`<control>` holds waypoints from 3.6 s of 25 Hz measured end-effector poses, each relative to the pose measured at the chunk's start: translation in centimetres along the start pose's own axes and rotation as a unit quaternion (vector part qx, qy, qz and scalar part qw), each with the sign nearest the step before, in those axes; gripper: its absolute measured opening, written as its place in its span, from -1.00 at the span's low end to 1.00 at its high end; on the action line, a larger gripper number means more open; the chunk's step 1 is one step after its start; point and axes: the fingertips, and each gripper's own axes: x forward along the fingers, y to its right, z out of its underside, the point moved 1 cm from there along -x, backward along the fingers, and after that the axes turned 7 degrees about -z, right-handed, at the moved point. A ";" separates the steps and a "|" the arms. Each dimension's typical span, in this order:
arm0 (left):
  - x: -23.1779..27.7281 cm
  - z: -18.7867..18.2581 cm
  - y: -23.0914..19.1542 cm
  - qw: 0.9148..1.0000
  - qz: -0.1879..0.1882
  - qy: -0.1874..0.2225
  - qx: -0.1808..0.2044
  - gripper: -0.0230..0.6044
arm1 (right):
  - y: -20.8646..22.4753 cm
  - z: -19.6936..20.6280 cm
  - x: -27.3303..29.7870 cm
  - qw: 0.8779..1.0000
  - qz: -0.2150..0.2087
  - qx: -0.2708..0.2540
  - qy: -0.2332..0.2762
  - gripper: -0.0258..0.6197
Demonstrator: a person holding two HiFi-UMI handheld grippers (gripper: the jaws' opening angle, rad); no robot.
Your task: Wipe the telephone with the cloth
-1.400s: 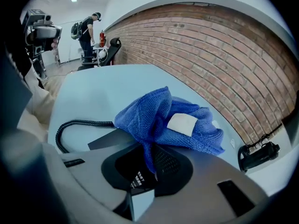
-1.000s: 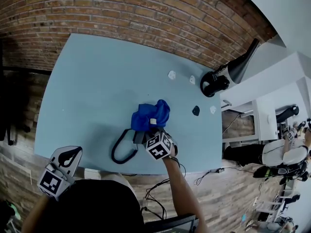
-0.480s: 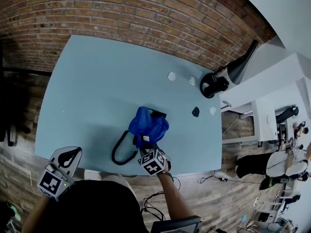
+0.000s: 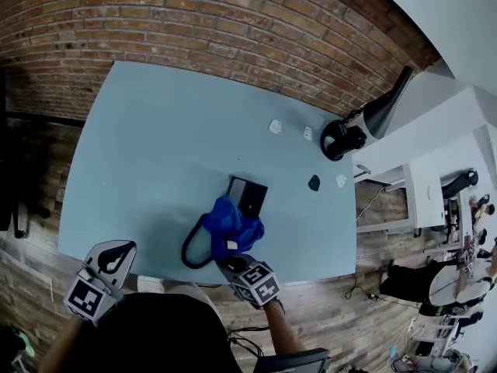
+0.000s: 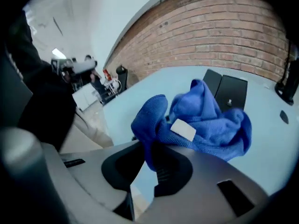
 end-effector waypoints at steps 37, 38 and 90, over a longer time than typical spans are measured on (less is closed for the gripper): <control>-4.0 -1.1 1.9 0.994 0.097 0.042 -0.002 -0.69 | 16.2 -17.5 -15.4 0.921 0.209 0.025 0.328 -0.73; -4.2 -0.9 1.7 0.995 0.093 0.041 -0.005 -0.69 | 17.0 -15.7 -13.8 0.932 0.225 0.023 0.283 -0.73; -3.3 -14.0 1.0 0.972 0.121 0.200 0.016 -0.72 | -8.7 -28.7 -18.2 0.881 0.089 -0.127 0.447 -0.80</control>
